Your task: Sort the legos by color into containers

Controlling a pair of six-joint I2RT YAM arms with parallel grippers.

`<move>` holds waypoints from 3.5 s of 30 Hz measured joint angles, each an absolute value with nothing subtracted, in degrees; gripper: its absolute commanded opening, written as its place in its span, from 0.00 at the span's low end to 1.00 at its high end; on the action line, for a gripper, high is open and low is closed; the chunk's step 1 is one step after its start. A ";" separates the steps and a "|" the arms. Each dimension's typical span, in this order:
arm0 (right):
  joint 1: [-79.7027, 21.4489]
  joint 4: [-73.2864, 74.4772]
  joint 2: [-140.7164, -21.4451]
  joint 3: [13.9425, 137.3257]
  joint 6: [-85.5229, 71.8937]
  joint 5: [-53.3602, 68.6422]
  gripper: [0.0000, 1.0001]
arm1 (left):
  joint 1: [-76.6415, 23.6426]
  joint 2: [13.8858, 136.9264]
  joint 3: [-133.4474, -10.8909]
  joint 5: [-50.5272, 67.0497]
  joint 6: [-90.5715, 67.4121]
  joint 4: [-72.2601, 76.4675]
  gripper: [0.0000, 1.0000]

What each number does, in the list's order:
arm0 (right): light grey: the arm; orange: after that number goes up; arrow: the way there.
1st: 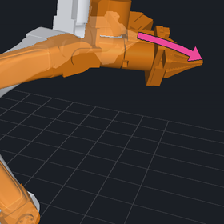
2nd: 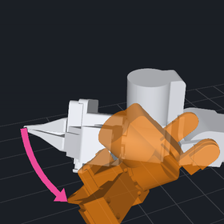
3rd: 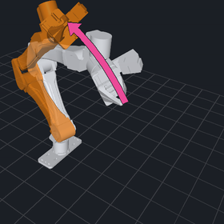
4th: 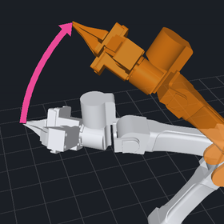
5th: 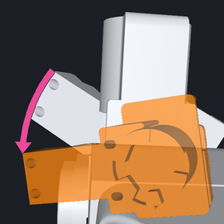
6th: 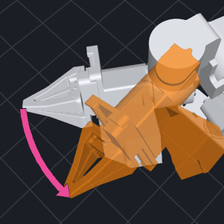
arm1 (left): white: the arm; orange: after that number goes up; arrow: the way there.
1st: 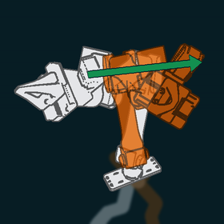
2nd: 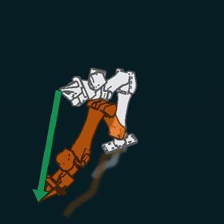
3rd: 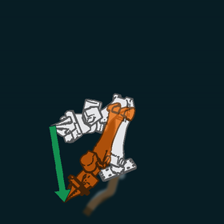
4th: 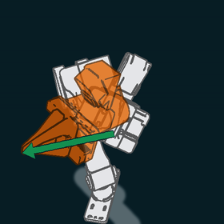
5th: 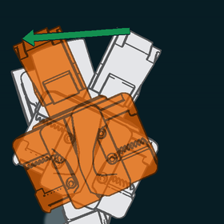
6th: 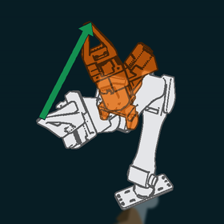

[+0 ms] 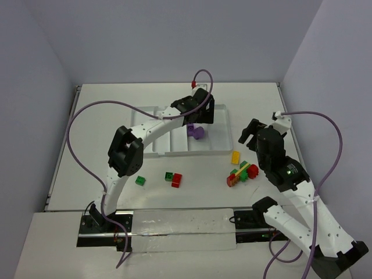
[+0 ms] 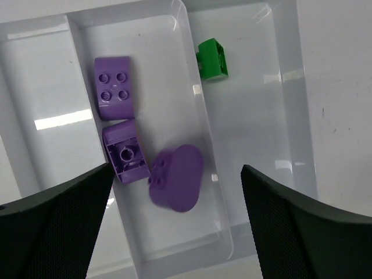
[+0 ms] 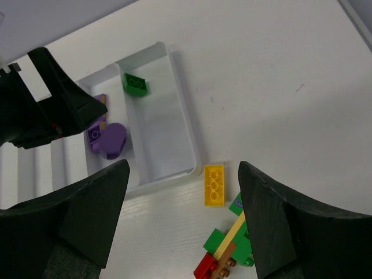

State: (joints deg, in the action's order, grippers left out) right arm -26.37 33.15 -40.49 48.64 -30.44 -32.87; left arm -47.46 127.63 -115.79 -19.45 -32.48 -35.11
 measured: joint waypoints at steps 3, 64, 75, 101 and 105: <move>-26.36 32.65 -41.84 48.23 -30.46 -31.14 0.83 | -47.45 127.53 -115.58 -19.05 -32.50 -34.62 0.99; -65.36 24.84 -98.57 56.45 -38.70 -20.64 0.73 | -35.09 72.49 -69.74 -29.73 -46.30 -40.31 0.99; -65.34 24.60 -99.50 57.62 -36.52 -20.19 0.24 | -35.09 72.38 -68.71 -29.23 -45.47 -39.99 0.99; -50.38 33.28 -85.86 68.21 -29.37 -17.06 0.14 | -35.09 66.66 -65.77 -27.87 -50.94 -47.69 0.99; -47.10 31.50 -94.07 75.79 -27.27 -16.64 0.16 | -35.03 66.81 -65.74 -28.04 -51.04 -47.80 0.99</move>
